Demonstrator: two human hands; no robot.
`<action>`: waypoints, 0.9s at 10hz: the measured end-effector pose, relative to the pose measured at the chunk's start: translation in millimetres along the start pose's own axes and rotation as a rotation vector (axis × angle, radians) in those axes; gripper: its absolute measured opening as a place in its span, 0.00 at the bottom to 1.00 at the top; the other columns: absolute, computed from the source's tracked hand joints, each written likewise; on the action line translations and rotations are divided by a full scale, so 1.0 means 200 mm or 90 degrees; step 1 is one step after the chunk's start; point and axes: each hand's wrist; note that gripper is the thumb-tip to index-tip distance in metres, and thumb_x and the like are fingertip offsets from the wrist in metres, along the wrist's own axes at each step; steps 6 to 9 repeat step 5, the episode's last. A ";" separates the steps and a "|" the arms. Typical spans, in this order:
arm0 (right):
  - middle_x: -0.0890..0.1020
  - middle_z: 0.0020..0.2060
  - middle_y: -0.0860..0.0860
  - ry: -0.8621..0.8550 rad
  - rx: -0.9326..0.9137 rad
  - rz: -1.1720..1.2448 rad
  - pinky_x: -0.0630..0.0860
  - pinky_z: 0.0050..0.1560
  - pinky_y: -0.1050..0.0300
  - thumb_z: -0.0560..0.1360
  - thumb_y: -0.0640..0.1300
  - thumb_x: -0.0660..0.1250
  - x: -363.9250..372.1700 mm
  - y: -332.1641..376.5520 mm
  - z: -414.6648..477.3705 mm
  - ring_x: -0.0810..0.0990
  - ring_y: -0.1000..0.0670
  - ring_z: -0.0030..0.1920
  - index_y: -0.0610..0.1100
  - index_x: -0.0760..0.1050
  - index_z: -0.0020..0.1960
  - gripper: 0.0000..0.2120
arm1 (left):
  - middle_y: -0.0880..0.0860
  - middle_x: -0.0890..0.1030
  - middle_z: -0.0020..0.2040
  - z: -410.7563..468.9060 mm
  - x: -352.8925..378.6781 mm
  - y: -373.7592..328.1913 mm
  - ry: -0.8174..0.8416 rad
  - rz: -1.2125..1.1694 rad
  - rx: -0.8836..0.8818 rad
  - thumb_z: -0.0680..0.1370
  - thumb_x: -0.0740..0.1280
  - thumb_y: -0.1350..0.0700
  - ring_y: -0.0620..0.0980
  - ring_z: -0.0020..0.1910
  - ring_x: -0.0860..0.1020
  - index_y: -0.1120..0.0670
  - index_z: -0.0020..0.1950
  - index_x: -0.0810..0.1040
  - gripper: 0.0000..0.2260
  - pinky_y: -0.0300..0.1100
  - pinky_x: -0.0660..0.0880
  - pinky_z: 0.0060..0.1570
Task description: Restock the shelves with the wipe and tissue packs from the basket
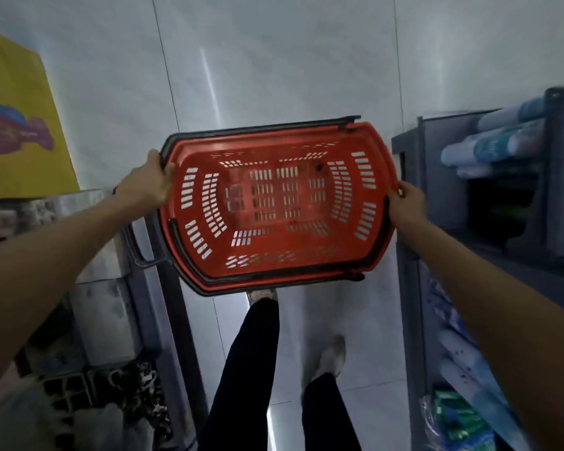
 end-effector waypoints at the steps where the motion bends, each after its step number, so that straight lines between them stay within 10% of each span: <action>1: 0.85 0.55 0.48 0.033 0.051 0.050 0.83 0.55 0.47 0.73 0.47 0.71 0.10 0.07 0.01 0.85 0.45 0.51 0.49 0.75 0.68 0.24 | 0.69 0.77 0.65 0.13 0.06 0.01 0.052 -0.023 -0.035 0.86 0.57 0.42 0.71 0.63 0.76 0.64 0.71 0.65 0.27 0.54 0.69 0.53; 9: 0.84 0.60 0.44 0.135 -0.098 -0.117 0.76 0.61 0.51 0.76 0.43 0.70 -0.19 0.45 -0.50 0.82 0.41 0.61 0.45 0.77 0.68 0.20 | 0.59 0.80 0.69 -0.13 -0.35 -0.48 0.146 0.088 0.147 0.74 0.64 0.29 0.61 0.61 0.82 0.50 0.81 0.61 0.41 0.57 0.76 0.65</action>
Point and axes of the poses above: each hand's wrist, its own z-axis towards the middle knuckle, its own x-axis out of the palm, y = z × x
